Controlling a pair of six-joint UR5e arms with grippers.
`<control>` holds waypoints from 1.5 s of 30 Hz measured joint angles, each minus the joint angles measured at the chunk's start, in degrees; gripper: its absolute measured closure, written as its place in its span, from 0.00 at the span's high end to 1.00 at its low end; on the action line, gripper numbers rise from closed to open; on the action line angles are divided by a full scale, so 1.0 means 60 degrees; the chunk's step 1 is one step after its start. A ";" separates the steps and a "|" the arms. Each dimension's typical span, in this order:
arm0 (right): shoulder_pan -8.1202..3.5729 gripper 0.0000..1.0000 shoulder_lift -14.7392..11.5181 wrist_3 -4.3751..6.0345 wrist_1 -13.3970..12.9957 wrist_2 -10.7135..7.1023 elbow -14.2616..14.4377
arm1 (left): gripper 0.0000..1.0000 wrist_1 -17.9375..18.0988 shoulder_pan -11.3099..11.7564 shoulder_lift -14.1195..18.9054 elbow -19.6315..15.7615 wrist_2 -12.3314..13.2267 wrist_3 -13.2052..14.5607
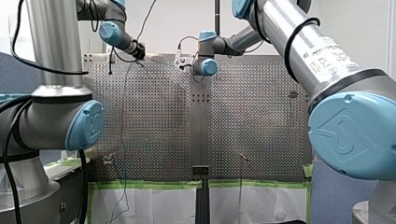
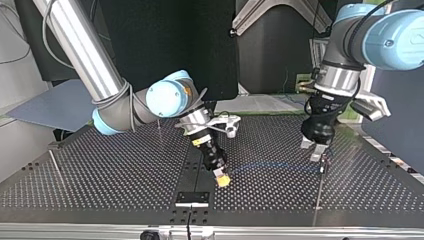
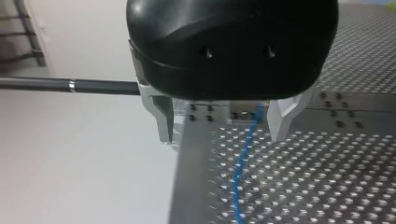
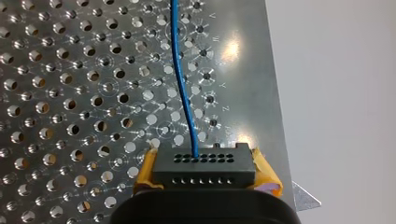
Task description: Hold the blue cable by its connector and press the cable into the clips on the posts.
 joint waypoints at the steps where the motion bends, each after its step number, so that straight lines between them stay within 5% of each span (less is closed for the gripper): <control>1: 0.0000 0.00 0.0010 -0.0002 0.0000 0.0000 -0.0001 | 1.00 0.0046 -0.0022 -0.0019 0.0034 -0.0043 -0.0043; 17: -0.0022 0.00 0.0123 -0.0070 -0.0014 0.0005 0.0043 | 1.00 0.0345 -0.0417 -0.0984 0.0183 -0.1041 0.0369; 45: -0.0031 0.00 0.0131 -0.0135 -0.0007 0.0000 0.0043 | 1.00 0.1360 -0.1131 -0.2187 0.1133 -0.2740 0.0206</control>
